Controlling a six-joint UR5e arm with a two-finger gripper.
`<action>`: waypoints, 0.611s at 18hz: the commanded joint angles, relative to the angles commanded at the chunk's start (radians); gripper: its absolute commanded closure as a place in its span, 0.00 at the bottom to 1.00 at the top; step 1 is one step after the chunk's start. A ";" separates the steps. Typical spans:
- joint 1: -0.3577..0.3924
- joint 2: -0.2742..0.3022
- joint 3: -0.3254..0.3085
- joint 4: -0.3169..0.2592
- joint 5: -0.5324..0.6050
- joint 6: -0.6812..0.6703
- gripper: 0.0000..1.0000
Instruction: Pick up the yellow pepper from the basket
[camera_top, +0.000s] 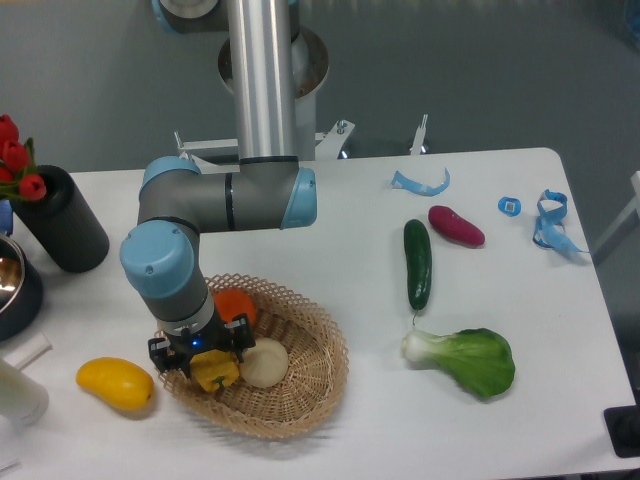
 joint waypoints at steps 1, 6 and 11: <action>0.000 0.000 0.000 0.002 -0.002 0.002 0.36; 0.003 0.014 0.031 -0.002 0.003 0.055 0.44; 0.015 0.047 0.072 -0.015 0.005 0.155 0.47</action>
